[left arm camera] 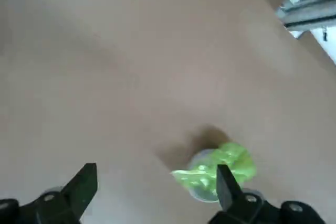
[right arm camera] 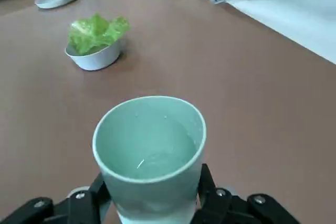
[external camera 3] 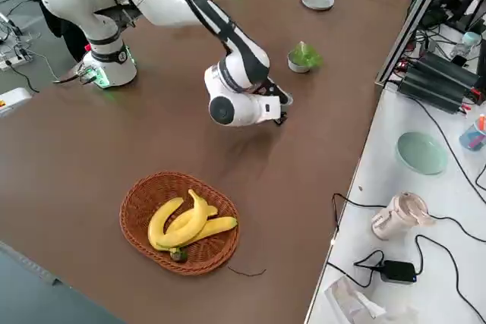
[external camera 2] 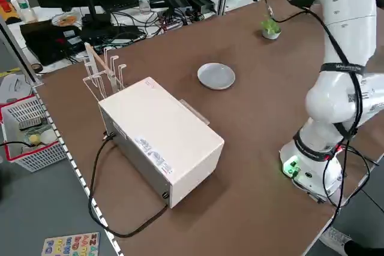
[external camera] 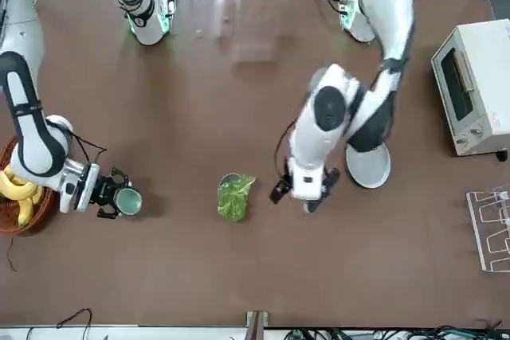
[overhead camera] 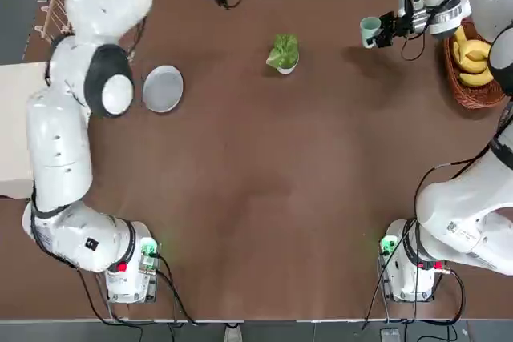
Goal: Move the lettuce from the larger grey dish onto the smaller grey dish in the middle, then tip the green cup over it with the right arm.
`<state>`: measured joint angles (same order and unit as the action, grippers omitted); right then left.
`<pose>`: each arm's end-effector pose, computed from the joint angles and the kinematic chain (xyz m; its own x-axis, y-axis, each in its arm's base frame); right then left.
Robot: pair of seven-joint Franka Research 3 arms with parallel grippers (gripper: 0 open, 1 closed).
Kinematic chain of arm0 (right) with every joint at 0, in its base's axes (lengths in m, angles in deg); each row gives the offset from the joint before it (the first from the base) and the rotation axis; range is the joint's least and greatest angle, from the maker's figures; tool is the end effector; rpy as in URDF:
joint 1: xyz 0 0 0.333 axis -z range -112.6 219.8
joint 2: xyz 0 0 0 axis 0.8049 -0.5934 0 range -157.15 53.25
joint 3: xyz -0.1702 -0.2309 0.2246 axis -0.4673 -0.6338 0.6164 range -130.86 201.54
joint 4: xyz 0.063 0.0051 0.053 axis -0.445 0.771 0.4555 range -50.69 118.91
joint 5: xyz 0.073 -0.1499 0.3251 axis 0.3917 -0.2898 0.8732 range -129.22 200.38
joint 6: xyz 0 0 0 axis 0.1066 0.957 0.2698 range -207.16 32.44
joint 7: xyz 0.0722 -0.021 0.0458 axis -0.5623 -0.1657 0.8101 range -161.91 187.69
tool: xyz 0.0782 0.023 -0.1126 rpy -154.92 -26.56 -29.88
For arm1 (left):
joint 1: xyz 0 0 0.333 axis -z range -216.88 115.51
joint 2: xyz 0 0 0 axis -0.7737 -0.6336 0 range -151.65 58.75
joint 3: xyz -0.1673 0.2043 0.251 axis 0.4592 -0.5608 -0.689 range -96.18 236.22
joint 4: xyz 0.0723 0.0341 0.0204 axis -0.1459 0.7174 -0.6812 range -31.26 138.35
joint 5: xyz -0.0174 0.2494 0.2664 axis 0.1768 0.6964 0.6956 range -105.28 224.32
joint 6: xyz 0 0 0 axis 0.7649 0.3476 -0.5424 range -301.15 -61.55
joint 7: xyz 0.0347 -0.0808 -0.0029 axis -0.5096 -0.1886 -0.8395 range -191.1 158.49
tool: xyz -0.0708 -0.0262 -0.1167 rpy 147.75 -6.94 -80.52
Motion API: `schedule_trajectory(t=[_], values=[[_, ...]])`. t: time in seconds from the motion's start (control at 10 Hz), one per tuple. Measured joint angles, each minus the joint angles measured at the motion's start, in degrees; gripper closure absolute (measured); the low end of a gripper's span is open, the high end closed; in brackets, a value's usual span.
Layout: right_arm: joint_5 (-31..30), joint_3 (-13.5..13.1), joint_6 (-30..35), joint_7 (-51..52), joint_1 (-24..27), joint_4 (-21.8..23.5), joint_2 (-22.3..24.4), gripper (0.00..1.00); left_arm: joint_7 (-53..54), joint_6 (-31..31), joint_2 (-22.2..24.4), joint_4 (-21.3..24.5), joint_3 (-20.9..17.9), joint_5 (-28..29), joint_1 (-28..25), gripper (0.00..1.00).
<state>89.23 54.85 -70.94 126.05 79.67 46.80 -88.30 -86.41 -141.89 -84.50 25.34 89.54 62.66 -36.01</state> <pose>0.6504 -0.0531 0.2434 0.3495 0.5516 0.7573 0.9164 -0.3694 -0.1539 0.6640 -0.3482 0.4652 0.7694 0.6294 -0.1089 0.6386 -0.7552 0.1479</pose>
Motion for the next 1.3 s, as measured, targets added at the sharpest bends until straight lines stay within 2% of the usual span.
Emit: schedule_trajectory(t=[0.1,0.4,0.6,0.9,1.1,1.3], values=[[0.0,0.0,-1.9,-2.8,-1.5,1.4,1.7,0.32,4.5,5.4,2.3,0.5,2.6,-0.2,-5.6,0.00],[0.0,0.0,-7.0,-8.6,-5.8,4.2,5.3,0.32,22.9,15.5,8.6,1.5,3.5,-0.9,-15.5,0.00],[0.0,0.0,-9.1,-12.8,-8.3,5.2,6.5,0.32,32.8,18.8,11.2,1.8,3.6,-1.0,-21.0,0.00],[0.0,0.1,-13.7,-20.5,-14.7,6.1,8.1,0.32,45.8,22.0,14.2,3.2,3.5,-1.0,-27.6,0.00],[0.0,0.0,-16.2,-24.8,-18.5,6.3,8.4,0.32,52.2,22.1,15.9,4.0,1.1,-0.9,-29.0,0.00],[0.0,0.0,-17.3,-30.2,-22.3,6.3,9.2,0.32,59.7,20.8,17.0,4.1,-4.7,-0.9,-26.9,0.00]])
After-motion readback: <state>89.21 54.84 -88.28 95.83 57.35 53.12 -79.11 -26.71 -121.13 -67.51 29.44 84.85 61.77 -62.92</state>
